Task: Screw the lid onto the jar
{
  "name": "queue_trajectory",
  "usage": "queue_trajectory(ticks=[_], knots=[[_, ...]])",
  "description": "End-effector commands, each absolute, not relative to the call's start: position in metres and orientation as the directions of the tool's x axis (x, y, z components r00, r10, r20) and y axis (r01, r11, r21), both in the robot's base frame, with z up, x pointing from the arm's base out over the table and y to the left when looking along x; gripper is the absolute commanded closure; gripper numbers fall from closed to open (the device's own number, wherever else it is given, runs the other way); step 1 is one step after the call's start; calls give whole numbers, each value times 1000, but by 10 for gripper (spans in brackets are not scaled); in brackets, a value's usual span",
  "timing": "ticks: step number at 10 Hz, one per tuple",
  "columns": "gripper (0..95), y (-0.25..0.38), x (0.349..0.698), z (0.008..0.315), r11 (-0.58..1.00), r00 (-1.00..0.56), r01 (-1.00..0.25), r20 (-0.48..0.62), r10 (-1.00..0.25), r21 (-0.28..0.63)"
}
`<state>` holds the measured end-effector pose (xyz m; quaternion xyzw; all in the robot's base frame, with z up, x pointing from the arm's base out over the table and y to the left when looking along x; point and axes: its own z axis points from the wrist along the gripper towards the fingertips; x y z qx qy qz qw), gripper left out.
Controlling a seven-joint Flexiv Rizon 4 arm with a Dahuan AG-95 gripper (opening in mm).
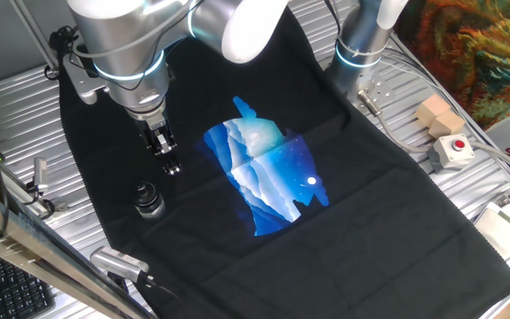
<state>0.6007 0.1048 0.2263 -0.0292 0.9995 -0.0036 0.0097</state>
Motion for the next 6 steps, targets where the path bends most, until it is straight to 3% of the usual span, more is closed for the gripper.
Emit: queue_trajectory(ticks=[1,6], knots=[[190,105,601,226,998,-998,-55,-17,-55,-8],[190,105,600,226,998,-998,-59,-18,-59,-8]])
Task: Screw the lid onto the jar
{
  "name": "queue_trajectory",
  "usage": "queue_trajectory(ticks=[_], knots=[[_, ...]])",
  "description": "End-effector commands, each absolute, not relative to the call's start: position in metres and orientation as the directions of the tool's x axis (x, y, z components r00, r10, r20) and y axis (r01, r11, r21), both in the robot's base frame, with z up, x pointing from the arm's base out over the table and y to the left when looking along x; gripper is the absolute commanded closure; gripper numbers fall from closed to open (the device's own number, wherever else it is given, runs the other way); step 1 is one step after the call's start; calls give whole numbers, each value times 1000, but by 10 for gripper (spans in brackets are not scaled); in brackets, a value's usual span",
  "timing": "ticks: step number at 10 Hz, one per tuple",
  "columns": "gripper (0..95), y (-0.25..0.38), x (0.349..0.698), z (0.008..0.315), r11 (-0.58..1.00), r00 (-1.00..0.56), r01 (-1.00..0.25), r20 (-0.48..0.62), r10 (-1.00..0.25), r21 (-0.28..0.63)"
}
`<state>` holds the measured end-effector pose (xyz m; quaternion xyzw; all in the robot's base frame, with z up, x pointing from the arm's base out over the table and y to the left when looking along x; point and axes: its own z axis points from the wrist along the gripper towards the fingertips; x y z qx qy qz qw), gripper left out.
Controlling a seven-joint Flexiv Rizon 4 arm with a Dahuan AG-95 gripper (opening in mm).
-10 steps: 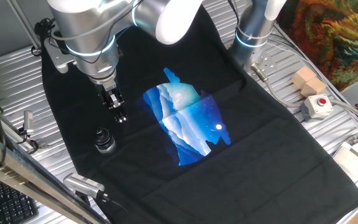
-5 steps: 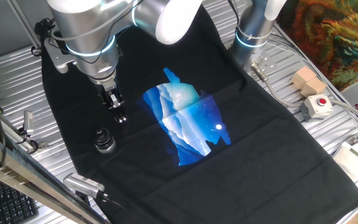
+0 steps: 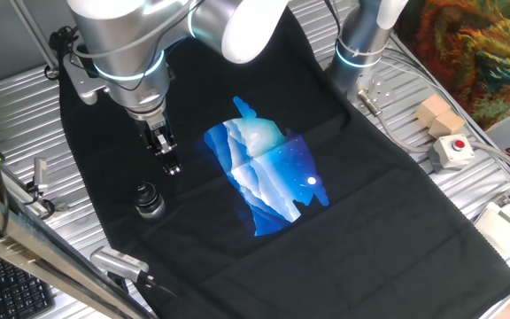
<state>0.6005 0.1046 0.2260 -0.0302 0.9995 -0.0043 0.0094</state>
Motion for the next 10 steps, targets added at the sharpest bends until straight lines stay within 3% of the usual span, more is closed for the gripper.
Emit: queue_trajectory(ticks=[1,10], knots=[[190,105,600,226,998,-998,-58,-18,-58,-8],[190,104,600,226,997,-997,-73,-6,-73,-3]])
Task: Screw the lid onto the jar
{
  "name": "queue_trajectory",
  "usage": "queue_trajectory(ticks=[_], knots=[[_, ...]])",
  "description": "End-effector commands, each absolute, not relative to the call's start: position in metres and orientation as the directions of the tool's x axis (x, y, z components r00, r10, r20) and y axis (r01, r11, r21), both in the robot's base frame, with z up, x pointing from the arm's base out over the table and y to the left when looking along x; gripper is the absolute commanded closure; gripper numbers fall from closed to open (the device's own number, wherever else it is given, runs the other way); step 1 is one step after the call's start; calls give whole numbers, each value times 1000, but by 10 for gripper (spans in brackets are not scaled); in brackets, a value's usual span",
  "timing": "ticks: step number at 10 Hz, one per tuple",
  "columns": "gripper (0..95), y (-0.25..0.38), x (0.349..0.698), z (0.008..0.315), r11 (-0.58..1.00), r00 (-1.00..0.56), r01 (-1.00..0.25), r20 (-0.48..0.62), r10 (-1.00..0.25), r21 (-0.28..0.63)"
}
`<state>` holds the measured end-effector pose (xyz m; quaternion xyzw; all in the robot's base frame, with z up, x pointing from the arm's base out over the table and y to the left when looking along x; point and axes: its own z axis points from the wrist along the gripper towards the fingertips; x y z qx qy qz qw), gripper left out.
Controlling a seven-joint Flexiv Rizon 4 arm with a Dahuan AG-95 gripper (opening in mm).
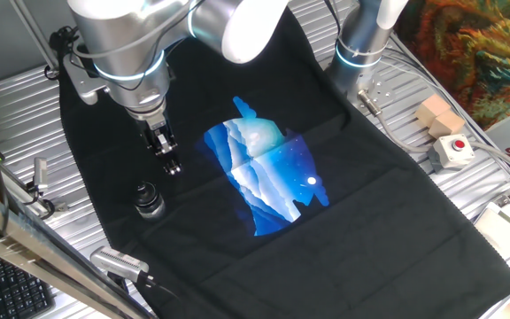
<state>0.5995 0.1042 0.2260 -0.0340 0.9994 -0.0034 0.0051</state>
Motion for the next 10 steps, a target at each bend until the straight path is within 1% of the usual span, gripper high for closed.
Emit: queue_trajectory(ticks=[1,10], knots=[[190,104,600,226,997,-997,-77,-6,-77,1],[190,104,601,224,998,-998,-58,-9,-58,1]])
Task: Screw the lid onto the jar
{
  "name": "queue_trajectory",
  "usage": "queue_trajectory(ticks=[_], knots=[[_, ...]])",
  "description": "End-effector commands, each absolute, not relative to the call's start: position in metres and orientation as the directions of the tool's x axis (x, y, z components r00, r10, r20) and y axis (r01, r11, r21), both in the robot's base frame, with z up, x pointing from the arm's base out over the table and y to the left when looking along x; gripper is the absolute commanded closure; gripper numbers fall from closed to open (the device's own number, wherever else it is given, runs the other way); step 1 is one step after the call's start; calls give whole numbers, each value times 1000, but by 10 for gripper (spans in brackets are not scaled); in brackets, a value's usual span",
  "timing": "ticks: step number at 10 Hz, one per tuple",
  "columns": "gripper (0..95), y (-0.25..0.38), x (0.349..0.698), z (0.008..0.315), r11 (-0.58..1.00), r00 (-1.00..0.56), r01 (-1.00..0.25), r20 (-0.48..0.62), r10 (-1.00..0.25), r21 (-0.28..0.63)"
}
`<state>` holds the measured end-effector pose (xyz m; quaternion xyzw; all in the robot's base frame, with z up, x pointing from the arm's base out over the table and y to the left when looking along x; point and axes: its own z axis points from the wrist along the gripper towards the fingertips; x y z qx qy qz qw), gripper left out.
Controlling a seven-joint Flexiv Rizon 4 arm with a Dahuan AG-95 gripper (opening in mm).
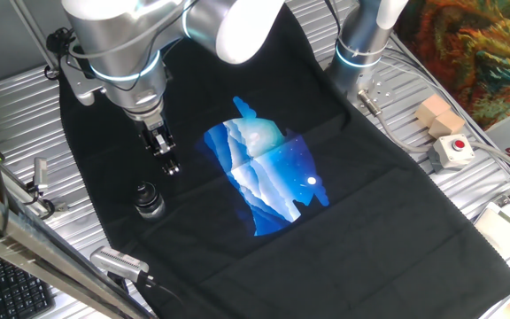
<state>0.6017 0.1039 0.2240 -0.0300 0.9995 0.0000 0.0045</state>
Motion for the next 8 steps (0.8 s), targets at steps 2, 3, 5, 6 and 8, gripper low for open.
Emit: queue_trajectory(ticks=[2,3,5,6,8], knots=[[190,104,602,224,997,-997,-79,-12,-79,6],[190,104,603,224,995,-995,-98,-13,-98,5],[190,106,605,225,993,-993,-121,-15,-121,9],[190,109,610,228,982,-982,-188,-15,-188,9],[190,112,615,228,958,-958,-286,-5,-286,7]])
